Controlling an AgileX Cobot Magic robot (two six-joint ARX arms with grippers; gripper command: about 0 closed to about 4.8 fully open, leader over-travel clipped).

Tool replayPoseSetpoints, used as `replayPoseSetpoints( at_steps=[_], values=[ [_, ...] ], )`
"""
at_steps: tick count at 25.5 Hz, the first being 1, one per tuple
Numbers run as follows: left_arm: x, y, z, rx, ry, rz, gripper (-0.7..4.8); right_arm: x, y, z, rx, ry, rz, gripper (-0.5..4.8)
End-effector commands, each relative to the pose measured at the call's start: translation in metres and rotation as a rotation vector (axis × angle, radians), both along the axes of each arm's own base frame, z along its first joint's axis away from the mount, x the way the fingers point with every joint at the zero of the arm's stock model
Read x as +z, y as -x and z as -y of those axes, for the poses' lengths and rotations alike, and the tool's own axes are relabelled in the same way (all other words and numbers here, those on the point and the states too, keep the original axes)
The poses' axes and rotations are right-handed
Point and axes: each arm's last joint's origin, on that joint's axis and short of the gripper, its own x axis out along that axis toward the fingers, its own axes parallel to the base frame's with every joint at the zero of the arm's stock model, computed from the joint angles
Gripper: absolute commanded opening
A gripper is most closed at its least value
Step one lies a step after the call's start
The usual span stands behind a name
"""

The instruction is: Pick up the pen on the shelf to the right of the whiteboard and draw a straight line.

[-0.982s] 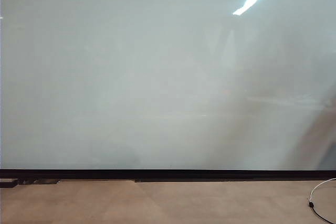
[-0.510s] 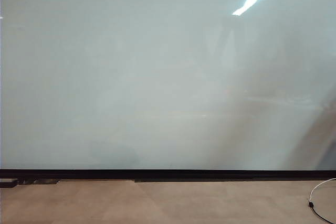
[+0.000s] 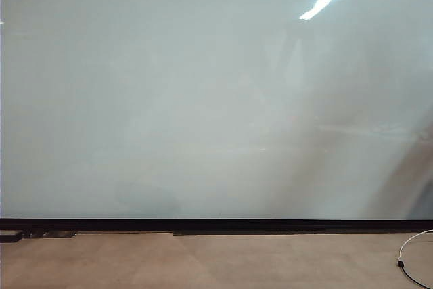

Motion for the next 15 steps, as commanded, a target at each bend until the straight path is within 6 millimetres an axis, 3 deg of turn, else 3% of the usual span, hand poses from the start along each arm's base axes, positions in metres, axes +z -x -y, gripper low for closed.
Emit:
replayPoseSetpoints(
  at_steps=[1,13,15],
  values=[
    [0.0018,0.0002,0.0001,-0.006,-0.012,0.012,-0.05,0.0026,-0.0002,0.0001,0.006,0.008,0.017,3.08],
    [0.0012,0.0002,0.0001,-0.007,-0.025,0.009,-0.05,0.0028,-0.0003,0.0001,0.007,0.008,0.018,3.00],
    [0.0012,0.0002,0.0001,-0.007,-0.025,0.009,-0.05,0.0031,-0.0005,0.0002,0.009,0.009,0.019,2.67]
  ],
)
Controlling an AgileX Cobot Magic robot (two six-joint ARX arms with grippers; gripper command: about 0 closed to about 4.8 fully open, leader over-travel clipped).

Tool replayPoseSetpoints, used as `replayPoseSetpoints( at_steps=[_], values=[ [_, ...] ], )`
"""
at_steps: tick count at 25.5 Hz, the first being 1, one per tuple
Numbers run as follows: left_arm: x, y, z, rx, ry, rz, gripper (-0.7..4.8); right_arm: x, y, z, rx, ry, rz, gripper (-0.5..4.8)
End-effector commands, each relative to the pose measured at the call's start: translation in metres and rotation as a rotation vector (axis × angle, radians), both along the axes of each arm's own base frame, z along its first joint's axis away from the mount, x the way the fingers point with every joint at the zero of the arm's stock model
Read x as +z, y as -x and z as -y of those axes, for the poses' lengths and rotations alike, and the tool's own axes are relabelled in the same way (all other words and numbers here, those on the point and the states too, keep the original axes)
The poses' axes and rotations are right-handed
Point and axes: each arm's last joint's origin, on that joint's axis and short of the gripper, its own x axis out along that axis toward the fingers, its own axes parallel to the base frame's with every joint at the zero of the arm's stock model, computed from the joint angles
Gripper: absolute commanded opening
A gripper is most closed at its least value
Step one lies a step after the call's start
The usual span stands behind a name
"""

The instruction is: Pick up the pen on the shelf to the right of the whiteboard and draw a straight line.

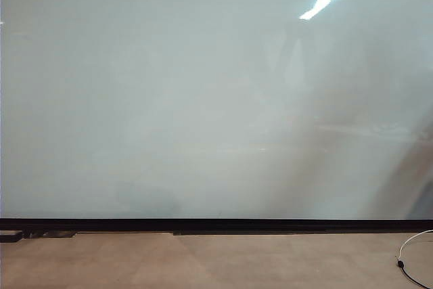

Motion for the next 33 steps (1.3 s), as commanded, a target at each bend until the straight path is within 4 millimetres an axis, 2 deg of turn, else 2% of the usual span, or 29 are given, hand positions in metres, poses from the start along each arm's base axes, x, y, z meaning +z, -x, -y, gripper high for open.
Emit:
replayPoseSetpoints(
  at_steps=[1,17,20,26,33],
  values=[
    [0.0016,0.0002,0.0001,-0.005,-0.001,0.007,-0.05,0.0032,-0.0006,-0.0001,0.019,0.010,0.019,2.61],
    [0.0014,0.0002,0.0002,-0.006,0.000,0.005,-0.05,0.0058,-0.0031,0.0009,0.025,0.013,0.029,2.55],
    [0.0012,0.0002,0.0002,-0.006,0.000,0.003,-0.05,0.0058,-0.0031,0.0009,0.026,0.013,0.029,2.18],
    [0.0010,0.0003,0.0002,-0.006,0.000,0.001,-0.05,0.0059,-0.0031,0.0009,0.026,0.013,0.029,2.09],
    [-0.0001,0.0004,0.0002,-0.006,0.001,-0.011,-0.05,0.0059,-0.0031,0.0009,0.027,0.013,0.029,1.11]
  ],
)
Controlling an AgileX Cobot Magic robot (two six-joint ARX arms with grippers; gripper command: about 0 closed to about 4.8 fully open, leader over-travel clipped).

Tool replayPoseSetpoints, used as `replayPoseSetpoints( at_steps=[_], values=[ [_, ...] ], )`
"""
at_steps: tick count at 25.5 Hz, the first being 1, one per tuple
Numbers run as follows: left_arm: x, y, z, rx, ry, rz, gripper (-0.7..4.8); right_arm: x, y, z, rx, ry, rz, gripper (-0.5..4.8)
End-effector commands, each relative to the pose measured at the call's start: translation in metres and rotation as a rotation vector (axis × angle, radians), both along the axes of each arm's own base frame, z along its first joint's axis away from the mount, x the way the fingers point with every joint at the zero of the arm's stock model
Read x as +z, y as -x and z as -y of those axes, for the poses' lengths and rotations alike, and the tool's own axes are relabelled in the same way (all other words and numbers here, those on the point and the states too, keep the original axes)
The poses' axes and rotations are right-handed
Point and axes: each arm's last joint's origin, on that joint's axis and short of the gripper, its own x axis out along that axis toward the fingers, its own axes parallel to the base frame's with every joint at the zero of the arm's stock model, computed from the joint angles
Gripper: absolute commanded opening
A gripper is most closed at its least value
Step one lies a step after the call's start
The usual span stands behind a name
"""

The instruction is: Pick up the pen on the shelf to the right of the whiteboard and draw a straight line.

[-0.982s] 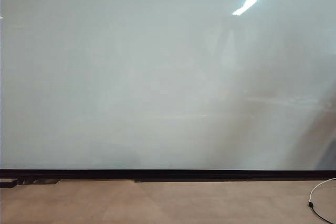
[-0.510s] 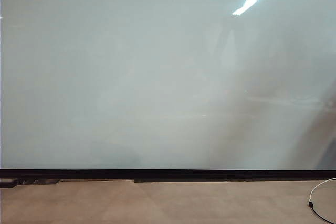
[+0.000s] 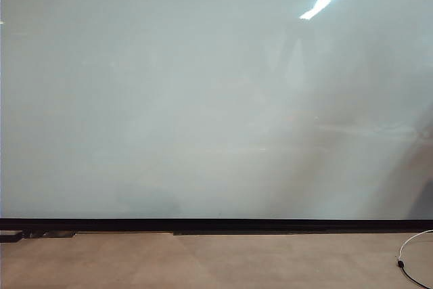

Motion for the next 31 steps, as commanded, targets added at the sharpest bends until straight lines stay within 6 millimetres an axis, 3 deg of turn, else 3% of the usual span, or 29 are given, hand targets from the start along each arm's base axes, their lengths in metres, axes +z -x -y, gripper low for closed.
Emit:
replayPoseSetpoints(
  at_steps=[1,4,11,15,19,25,28,31],
  values=[
    [0.000,0.000,0.000,-0.006,0.000,-0.006,-0.05,0.003,-0.001,0.000,0.007,0.009,0.019,0.97],
    [0.000,0.000,0.000,-0.006,0.001,-0.013,-0.05,0.003,-0.001,0.000,0.009,0.010,0.020,0.51],
    [0.000,0.000,0.000,-0.006,0.001,-0.013,-0.05,0.005,-0.001,0.000,0.009,0.012,0.024,0.48],
    [0.000,0.000,0.000,-0.006,0.001,-0.013,-0.05,0.013,0.001,0.003,-0.006,0.025,0.047,-0.07],
    [0.000,0.000,0.000,-0.006,0.001,-0.012,-0.05,0.034,0.007,0.012,-0.140,0.013,0.087,-0.07],
    [0.000,0.000,0.000,-0.006,0.001,-0.011,-0.05,0.048,0.016,0.020,-0.323,-0.035,-0.009,-0.07],
    [0.000,0.000,0.000,-0.006,0.005,-0.011,-0.05,0.057,0.026,0.013,-0.346,-0.023,-0.006,-0.07],
    [0.000,0.000,0.001,-0.016,0.009,-0.012,-0.05,0.073,0.055,-0.009,-0.521,-0.015,0.035,-0.07]
  ],
)
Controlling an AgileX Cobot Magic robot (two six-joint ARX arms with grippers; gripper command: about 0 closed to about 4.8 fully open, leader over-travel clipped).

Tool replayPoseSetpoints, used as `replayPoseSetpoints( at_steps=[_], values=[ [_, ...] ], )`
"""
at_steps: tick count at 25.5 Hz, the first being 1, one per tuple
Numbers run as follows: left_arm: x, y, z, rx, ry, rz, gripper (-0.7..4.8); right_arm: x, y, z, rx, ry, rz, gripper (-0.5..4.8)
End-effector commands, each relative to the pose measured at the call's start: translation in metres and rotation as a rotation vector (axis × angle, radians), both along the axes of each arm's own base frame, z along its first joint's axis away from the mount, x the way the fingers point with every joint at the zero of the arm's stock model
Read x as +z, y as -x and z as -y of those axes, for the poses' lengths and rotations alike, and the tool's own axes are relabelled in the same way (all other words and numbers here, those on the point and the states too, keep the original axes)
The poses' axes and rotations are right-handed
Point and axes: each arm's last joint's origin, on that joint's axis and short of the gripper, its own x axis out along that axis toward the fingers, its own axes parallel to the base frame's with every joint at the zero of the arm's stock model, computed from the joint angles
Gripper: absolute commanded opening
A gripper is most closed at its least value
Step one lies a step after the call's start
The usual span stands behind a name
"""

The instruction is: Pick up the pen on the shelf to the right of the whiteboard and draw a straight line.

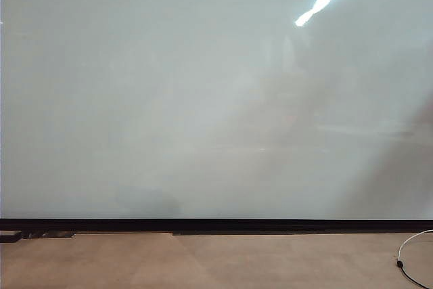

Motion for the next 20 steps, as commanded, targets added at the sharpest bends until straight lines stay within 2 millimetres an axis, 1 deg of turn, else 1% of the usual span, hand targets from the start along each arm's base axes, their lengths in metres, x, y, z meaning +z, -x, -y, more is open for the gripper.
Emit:
replayPoseSetpoints(
  at_steps=[1,3,5,6,9,11,13,14,15,16,20],
  values=[
    [0.002,0.000,0.000,-0.015,0.006,0.010,-0.05,0.014,0.022,-0.016,-0.153,0.015,0.036,-0.07],
    [0.002,0.000,0.000,-0.014,0.014,0.010,-0.05,0.017,0.039,-0.031,-0.175,-0.009,0.002,-0.07],
    [0.002,0.000,0.000,-0.012,0.024,0.008,-0.05,0.020,0.052,-0.045,-0.179,-0.022,-0.030,-0.07],
    [0.002,0.000,0.000,-0.010,0.023,0.008,-0.05,0.022,0.060,-0.055,-0.177,-0.025,-0.035,-0.07],
    [0.002,0.000,0.000,-0.009,0.023,0.011,-0.05,0.031,0.078,-0.082,-0.157,-0.018,-0.033,-0.07],
    [0.002,0.000,0.000,-0.009,0.023,0.010,-0.05,0.036,0.086,-0.096,-0.144,-0.002,-0.053,-0.07],
    [0.003,0.000,0.000,-0.009,0.024,0.012,-0.05,0.048,0.099,-0.128,-0.017,0.025,-0.035,-0.07],
    [0.003,0.000,0.000,-0.011,0.025,0.012,-0.05,0.049,0.102,-0.142,0.022,0.038,-0.036,-0.07],
    [0.003,0.000,0.000,-0.009,0.028,0.011,-0.05,0.049,0.102,-0.150,0.051,0.037,-0.046,-0.07],
    [0.003,0.000,0.000,-0.009,0.030,0.011,-0.05,0.045,0.103,-0.164,0.102,0.036,-0.076,-0.07],
    [0.003,0.000,0.000,-0.010,0.031,0.011,-0.05,0.038,0.104,-0.198,0.163,0.056,-0.131,-0.07]
  ],
)
